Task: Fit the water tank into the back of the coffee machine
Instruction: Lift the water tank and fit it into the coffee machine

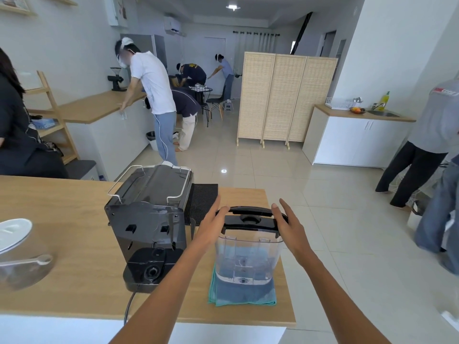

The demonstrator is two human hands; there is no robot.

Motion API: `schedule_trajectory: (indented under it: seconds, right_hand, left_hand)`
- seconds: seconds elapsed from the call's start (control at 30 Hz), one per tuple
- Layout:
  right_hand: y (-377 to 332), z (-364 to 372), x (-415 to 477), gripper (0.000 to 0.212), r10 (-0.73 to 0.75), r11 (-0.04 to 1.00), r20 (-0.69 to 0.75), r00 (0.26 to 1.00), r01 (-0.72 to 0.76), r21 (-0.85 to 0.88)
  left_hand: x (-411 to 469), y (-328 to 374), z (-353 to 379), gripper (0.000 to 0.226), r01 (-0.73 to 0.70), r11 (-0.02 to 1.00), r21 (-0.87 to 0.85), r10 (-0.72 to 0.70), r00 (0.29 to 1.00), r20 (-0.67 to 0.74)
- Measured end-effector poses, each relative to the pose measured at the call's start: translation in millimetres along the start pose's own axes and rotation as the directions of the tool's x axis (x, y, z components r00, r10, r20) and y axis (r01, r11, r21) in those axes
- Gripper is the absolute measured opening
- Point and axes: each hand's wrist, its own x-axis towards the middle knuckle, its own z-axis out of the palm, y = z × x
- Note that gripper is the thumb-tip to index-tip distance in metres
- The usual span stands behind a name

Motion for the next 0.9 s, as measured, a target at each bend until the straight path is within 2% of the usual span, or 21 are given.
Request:
schedule_trajectory:
  seconds: [0.07, 0.33, 0.43, 0.6, 0.83, 0.9]
  right_hand:
    - [1, -3, -7, 0.061, -0.063, 0.998, 0.033, 0.997, 0.063, -0.008]
    - [20, -17, -14, 0.071, -0.099, 0.988, 0.250, 0.963, 0.125, -0.091]
    - [31, -13, -19, 0.070, -0.147, 0.971, 0.300, 0.943, 0.195, -0.137]
    - [40, -9, -17, 0.087, -0.164, 0.975, 0.271, 0.949, 0.198, -0.104]
    - [43, -4, -18, 0.076, -0.228, 0.967, 0.227, 0.947, 0.247, -0.062]
    - [46, -5, -19, 0.083, -0.251, 0.960, 0.248, 0.936, 0.273, -0.061]
  left_hand:
    - [-4, -6, -3, 0.059, -0.021, 0.999, 0.047, 0.020, 1.000, 0.009]
    - [-25, -23, -5, 0.068, -0.150, 0.961, 0.231, 0.143, 0.989, 0.046]
    - [-30, -30, -3, 0.075, -0.196, 0.906, 0.376, 0.180, 0.981, 0.078]
    - [-29, -36, -4, 0.082, -0.260, 0.838, 0.480, 0.245, 0.965, 0.094]
    - [-34, -34, -2, 0.099, -0.238, 0.824, 0.514, 0.247, 0.968, 0.050]
    - [-34, -34, -3, 0.107, -0.240, 0.822, 0.517, 0.244, 0.968, 0.060]
